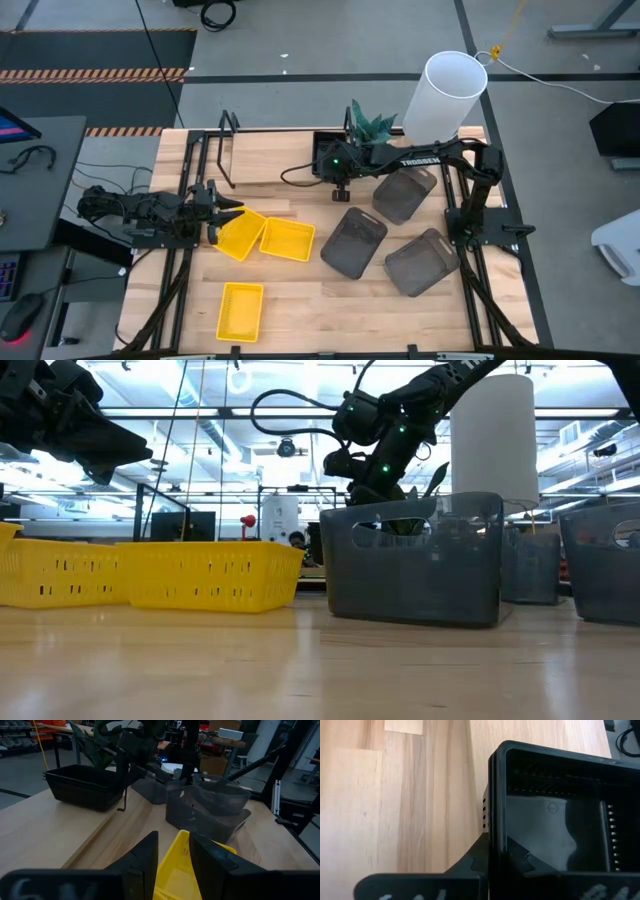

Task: Stack baskets on shelf by color
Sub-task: Put the stacked black bins on the shelf

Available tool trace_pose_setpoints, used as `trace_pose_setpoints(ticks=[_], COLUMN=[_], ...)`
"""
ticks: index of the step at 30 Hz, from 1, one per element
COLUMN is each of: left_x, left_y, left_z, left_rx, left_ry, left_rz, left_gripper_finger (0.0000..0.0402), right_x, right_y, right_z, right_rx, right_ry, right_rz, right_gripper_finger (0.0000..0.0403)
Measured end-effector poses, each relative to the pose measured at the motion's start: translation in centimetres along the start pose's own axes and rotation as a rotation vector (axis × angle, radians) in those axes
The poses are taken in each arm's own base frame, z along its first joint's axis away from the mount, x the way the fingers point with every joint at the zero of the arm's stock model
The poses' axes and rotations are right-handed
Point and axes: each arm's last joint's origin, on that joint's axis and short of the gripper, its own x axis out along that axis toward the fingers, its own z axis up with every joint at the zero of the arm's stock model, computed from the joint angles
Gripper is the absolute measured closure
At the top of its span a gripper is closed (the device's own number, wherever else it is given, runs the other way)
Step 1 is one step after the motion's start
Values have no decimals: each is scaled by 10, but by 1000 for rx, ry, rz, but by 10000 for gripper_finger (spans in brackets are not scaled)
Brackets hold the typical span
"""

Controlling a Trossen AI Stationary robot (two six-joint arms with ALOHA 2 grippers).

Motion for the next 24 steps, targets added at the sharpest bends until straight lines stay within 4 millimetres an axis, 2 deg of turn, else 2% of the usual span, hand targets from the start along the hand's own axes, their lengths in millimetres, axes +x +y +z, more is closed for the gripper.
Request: trace_pose_setpoints(ticks=[11,24], left_x=[0,0], left_y=[0,0], left_z=[0,0], left_rx=[0,0], left_ry=[0,0], left_rz=[0,0], left_gripper_finger=[285,285], right_x=[0,-6], right_y=[1,15], right_z=[1,10], right_rx=[34,7], right_ry=[1,1], right_rz=[-11,-74], right_gripper_finger=[339,302])
